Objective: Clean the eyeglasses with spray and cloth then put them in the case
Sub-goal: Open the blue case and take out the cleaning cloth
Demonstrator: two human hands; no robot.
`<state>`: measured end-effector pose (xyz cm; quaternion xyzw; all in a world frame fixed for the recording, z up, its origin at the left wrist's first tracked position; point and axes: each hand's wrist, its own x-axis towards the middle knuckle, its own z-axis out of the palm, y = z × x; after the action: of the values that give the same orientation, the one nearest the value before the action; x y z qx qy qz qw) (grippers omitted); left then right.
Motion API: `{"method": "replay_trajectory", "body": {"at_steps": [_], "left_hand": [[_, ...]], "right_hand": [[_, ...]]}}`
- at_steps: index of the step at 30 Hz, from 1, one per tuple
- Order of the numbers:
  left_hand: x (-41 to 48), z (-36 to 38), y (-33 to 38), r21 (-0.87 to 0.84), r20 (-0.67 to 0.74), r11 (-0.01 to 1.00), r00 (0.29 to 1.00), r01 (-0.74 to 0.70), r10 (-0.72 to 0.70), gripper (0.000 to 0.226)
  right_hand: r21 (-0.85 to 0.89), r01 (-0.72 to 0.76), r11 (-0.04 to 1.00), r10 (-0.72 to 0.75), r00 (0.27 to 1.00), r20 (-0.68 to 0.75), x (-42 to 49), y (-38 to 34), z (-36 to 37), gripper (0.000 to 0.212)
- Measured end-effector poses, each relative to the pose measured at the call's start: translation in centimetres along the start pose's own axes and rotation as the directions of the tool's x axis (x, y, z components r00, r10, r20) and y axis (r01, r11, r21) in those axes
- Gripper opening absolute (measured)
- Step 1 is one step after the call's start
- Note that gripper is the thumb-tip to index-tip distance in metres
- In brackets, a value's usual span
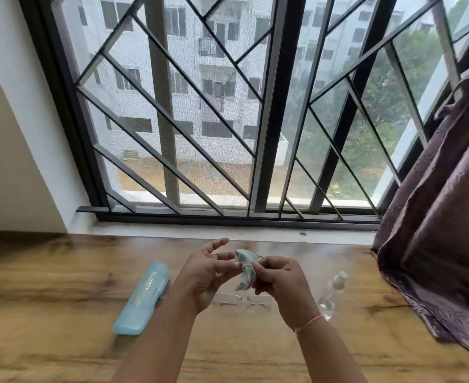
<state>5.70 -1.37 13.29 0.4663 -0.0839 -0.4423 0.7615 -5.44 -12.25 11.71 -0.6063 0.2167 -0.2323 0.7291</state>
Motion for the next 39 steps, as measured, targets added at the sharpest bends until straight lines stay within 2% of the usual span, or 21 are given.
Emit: {"method": "replay_trajectory", "body": {"at_steps": [5,10,14,17,20,23,26,28,33,37,39], "left_hand": [[0.0,-0.3,0.1,0.091,0.047,0.996,0.999,0.005,-0.009,0.059],[-0.2,-1.0,0.9,0.297,0.047,0.954,0.998,-0.048,0.036,0.063],[-0.9,-1.9,2.0,0.542,0.148,0.831,0.988,-0.126,0.053,0.062],[-1.2,-2.0,2.2,0.648,0.275,0.74,0.961,-0.183,-0.003,0.055],[-1.3,-1.2,1.7,0.693,0.31,0.674,0.95,-0.257,0.044,0.042],[-1.5,0.4,0.8,0.663,0.365,0.675,0.927,-0.323,0.085,0.034],[-1.6,1.7,-0.5,0.7,0.45,0.559,0.882,-0.444,0.138,0.034],[-1.5,1.9,-1.0,0.71,0.452,0.516,0.872,-0.479,0.189,0.023],[-1.6,1.7,0.0,0.716,0.36,0.533,0.893,-0.451,0.271,0.02],[-2.0,2.1,1.7,0.695,0.358,0.499,0.851,-0.518,0.384,0.012],[-2.7,3.2,2.8,0.633,0.395,0.514,0.812,-0.58,0.43,0.013]], "right_hand": [[0.005,0.023,1.0,-0.023,0.999,-0.034,0.0,-0.4,-0.8,0.014],[-0.089,0.073,0.993,-0.083,0.99,-0.111,0.4,-0.9,-2.4,0.02],[-0.12,0.086,0.989,-0.102,0.985,-0.14,0.4,-1.7,-3.1,0.023],[-0.135,0.063,0.989,-0.077,0.992,-0.099,0.2,-2.4,-3.1,0.024],[-0.192,0.022,0.981,-0.026,1.0,-0.018,-0.2,-3.0,-2.6,0.024],[-0.31,0.031,0.95,-0.025,0.999,0.022,-0.4,-3.3,-1.8,0.022],[-0.327,0.025,0.945,-0.015,0.999,0.034,-0.8,-3.8,-1.2,0.02],[-0.29,0.016,0.957,-0.007,1.0,0.029,-1.1,-4.2,-1.1,0.022],[-0.048,-0.002,0.999,0.003,1.0,0.021,-2.0,-5.1,-2.1,0.018],[0.165,-0.037,0.986,0.03,0.999,0.043,-2.3,-5.7,-2.7,0.026],[0.288,-0.024,0.957,-0.002,0.996,0.089,-2.4,-6.3,-3.1,0.017]]}}
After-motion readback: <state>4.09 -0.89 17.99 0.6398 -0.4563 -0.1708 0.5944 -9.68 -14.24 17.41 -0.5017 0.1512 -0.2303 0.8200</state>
